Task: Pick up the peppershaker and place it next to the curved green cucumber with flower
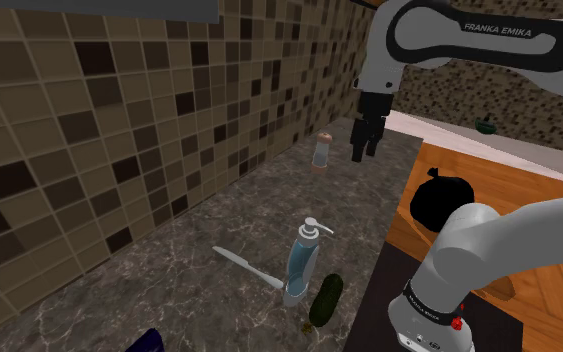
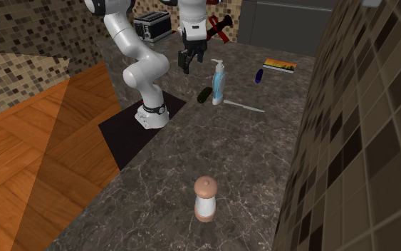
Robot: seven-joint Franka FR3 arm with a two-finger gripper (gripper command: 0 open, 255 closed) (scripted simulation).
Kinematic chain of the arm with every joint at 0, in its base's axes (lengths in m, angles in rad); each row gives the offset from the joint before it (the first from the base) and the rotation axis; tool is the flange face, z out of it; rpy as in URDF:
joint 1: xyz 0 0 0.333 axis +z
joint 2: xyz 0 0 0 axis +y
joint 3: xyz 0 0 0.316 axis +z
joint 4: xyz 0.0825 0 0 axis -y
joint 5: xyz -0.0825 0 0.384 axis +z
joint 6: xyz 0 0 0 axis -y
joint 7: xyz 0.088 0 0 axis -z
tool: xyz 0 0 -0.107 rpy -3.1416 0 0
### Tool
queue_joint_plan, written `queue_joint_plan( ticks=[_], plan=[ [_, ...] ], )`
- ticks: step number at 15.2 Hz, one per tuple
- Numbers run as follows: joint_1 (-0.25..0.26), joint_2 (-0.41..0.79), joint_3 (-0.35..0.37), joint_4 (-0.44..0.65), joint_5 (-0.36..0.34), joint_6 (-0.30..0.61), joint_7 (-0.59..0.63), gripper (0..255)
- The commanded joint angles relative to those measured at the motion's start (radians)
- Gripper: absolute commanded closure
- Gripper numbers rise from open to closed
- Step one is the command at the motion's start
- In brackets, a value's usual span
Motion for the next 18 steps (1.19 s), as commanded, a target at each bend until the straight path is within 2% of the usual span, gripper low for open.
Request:
queue_joint_plan(
  ticks=[1,10,18],
  plan=[
    [0.000,0.000,0.000,0.000,0.000,0.000,0.000,0],
    [-0.049,0.231,-0.120,0.082,-0.060,0.183,-0.117,0],
    [-0.079,0.471,-0.221,0.229,-0.050,0.303,-0.223,0]
  ],
)
